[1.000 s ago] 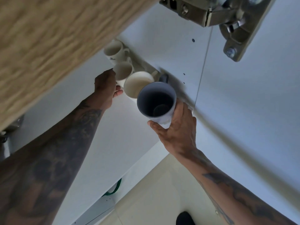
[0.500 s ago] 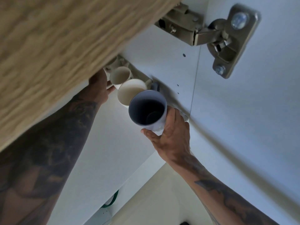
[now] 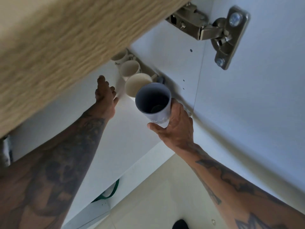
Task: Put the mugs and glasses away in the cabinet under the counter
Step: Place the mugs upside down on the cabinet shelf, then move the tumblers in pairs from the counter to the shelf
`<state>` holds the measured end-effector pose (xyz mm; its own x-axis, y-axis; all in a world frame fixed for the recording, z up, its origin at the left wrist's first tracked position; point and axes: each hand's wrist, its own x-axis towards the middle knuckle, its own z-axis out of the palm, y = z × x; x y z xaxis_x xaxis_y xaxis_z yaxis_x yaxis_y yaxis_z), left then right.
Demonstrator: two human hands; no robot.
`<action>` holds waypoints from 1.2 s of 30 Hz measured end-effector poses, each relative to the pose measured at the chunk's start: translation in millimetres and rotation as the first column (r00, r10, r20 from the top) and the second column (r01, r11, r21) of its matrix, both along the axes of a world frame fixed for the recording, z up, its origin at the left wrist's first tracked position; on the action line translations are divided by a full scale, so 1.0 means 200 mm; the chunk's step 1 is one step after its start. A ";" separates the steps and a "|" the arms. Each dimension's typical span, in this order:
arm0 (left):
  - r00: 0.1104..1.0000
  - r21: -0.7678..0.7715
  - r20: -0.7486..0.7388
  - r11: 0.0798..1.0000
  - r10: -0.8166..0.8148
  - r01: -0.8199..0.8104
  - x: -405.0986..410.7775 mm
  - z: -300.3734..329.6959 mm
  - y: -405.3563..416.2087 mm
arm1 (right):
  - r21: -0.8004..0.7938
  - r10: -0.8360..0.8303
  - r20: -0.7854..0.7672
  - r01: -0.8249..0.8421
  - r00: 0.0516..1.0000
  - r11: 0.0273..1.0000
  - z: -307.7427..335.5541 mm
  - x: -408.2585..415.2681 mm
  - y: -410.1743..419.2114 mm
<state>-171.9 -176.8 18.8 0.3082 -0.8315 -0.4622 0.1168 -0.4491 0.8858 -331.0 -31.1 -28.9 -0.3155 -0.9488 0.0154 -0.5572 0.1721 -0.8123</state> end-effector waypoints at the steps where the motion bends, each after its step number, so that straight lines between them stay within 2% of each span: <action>1: 1.000 -0.005 0.027 1.000 0.009 -0.009 0.02 -0.01 0.05 | 0.016 0.020 0.016 -0.021 1.000 1.000 0.01 -0.01 0.01; 5: 0.994 0.001 0.110 1.000 0.018 -0.018 0.11 -0.02 0.25 | 0.010 -0.017 0.048 0.017 0.999 1.000 0.06 -0.02 0.05; 7: 0.993 0.005 0.117 1.000 0.027 -0.028 0.15 -0.02 0.37 | -0.062 -0.048 0.007 0.049 0.999 0.997 0.09 -0.03 0.10; 11: 0.992 0.017 0.102 0.997 0.072 -0.074 0.28 -0.01 0.65 | -0.226 -0.020 -0.044 0.009 0.999 0.974 0.21 0.00 0.20; 15: 0.980 0.065 0.093 0.981 0.174 -0.181 0.43 0.03 0.88 | -0.316 0.090 -0.090 -0.115 0.992 0.942 0.37 0.07 0.25; 18: 0.963 0.068 0.092 0.964 0.252 -0.258 0.56 0.13 1.10 | -0.309 0.198 -0.137 -0.232 0.971 0.923 0.51 0.17 0.29; 25: 0.939 0.029 0.111 0.943 0.325 -0.330 0.76 0.59 1.76 | -0.115 0.364 -0.113 -0.376 0.925 0.920 0.97 0.36 0.54; 28: 0.932 0.007 0.199 0.950 0.304 -0.311 0.78 0.81 2.10 | -0.025 0.409 -0.111 -0.414 0.906 0.910 1.16 0.35 0.75; 32: 0.901 0.039 0.184 0.913 0.394 -0.407 0.85 1.15 2.33 | -0.003 0.476 -0.092 -0.478 0.875 0.878 1.41 0.32 0.96; 36: 0.854 -0.125 0.241 0.887 0.461 -0.444 0.99 1.56 2.37 | -0.035 0.525 -0.096 -0.530 0.846 0.847 1.69 0.38 0.98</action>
<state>26.1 298.1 331.8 0.7578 -0.5956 -0.2665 0.0583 -0.3450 0.9368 -255.7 164.5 308.7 0.2372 -0.9682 0.0793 -0.6135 -0.2125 -0.7606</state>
